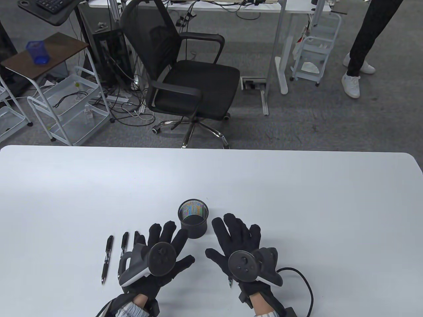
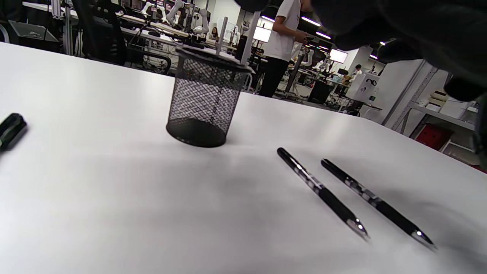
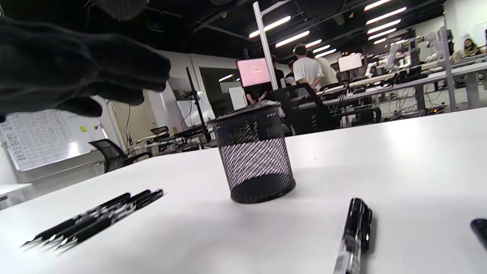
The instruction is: Press to open click pens
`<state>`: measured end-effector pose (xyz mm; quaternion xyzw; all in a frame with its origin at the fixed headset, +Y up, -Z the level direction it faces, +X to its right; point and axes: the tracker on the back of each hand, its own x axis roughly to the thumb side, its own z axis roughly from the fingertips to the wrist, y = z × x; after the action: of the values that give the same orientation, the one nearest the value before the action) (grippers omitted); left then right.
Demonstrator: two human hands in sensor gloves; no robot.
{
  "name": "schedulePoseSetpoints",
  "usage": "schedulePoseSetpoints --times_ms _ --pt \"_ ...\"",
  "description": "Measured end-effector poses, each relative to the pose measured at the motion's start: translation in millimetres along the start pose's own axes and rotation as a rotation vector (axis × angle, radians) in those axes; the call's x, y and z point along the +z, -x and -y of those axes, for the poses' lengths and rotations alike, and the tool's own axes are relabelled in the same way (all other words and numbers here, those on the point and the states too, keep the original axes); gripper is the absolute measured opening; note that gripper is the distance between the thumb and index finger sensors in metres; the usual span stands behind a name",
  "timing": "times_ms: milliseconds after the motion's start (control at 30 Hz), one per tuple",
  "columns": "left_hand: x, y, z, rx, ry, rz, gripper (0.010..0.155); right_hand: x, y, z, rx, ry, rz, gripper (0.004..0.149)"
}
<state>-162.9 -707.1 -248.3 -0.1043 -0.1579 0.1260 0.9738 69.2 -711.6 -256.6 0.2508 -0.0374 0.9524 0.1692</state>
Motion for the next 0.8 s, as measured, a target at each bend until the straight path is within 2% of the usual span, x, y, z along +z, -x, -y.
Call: schedulePoseSetpoints --times_ms 367,800 --pt "-0.4 -2.8 2.9 -0.026 -0.034 0.025 0.073 -6.0 -6.1 -17.8 0.008 -0.125 0.027 0.077" --pt "-2.1 -5.3 5.8 -0.064 0.009 0.030 0.077 -7.2 -1.9 -20.8 0.016 -0.173 -0.004 0.080"
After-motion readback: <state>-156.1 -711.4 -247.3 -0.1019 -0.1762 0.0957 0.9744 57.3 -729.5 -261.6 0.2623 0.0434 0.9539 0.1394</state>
